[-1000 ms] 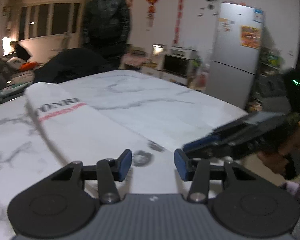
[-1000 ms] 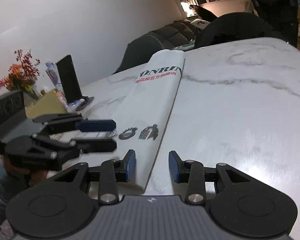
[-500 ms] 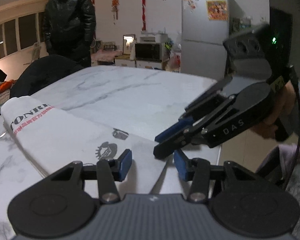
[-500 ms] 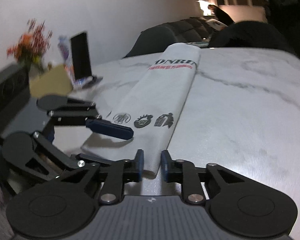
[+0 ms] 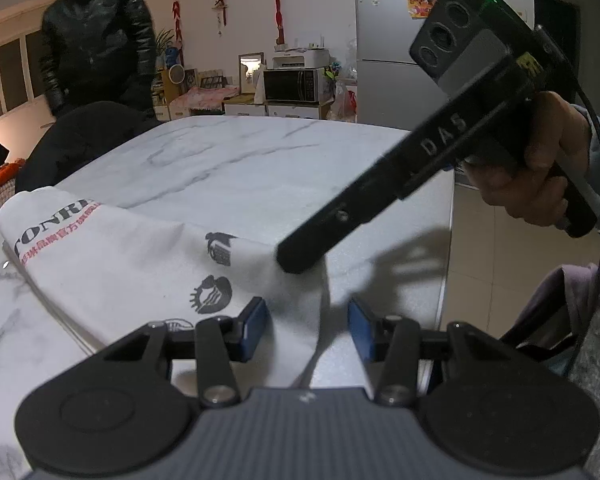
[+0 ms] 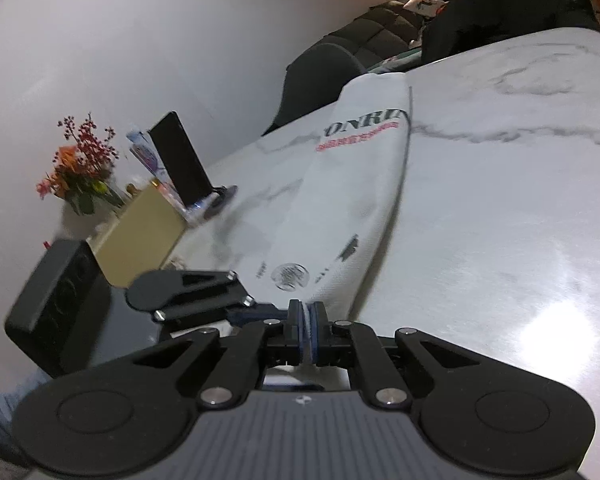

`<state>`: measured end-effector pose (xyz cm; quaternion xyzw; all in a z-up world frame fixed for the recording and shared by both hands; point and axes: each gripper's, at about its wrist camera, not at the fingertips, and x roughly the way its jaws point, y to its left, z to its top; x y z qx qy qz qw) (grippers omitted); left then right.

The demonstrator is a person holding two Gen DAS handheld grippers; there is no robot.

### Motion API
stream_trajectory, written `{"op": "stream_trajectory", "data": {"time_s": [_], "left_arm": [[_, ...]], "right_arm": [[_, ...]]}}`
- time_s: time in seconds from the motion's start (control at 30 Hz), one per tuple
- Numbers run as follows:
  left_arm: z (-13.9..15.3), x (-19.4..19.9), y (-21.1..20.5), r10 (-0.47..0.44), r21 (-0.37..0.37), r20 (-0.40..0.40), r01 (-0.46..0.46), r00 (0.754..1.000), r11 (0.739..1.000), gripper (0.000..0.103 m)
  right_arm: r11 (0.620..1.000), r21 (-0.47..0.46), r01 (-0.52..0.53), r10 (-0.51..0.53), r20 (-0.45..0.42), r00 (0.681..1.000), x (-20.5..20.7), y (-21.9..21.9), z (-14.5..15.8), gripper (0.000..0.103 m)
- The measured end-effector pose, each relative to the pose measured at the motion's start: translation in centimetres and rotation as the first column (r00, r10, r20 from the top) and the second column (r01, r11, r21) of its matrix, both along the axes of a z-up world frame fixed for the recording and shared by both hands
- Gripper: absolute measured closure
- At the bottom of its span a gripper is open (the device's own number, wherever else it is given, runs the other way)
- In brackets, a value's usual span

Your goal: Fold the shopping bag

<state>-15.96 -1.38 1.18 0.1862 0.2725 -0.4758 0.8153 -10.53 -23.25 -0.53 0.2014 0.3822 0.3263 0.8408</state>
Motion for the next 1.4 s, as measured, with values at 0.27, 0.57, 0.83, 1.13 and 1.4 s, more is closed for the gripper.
{"op": "stream_trajectory", "data": {"time_s": [0.27, 0.57, 0.83, 1.13, 1.4], "left_arm": [[0.1, 0.6, 0.9, 0.057, -0.052, -0.047, -0.060, 0.997, 0.997, 0.075], [0.7, 3.6, 1.3, 0.071, -0.053, -0.175, -0.081, 0.982, 0.995, 0.089], [0.5, 5.4, 1.7, 0.044, -0.065, -0.255, -0.062, 0.966, 0.996, 0.089], [1.0, 5.6, 0.6, -0.030, -0.002, -0.239, 0.030, 0.971, 1.000, 0.077], [1.0, 5.1, 0.0, -0.095, 0.027, -0.225, 0.103, 0.970, 0.994, 0.058]], "right_arm": [[0.999, -0.039, -0.034, 0.035, 0.024, 0.999, 1.1, 2.6, 0.2, 0.098], [0.944, -0.303, -0.130, 0.221, 0.287, 0.932, -0.4, 2.0, 2.4, 0.086], [0.779, -0.602, -0.176, 0.475, 0.383, 0.792, -3.1, 2.7, 0.8, 0.073], [0.473, -0.874, -0.110, 0.783, 0.359, 0.508, -4.9, 6.0, -0.6, 0.062], [0.242, -0.964, -0.107, 0.951, 0.214, 0.225, -6.2, 7.1, -1.8, 0.074]]}}
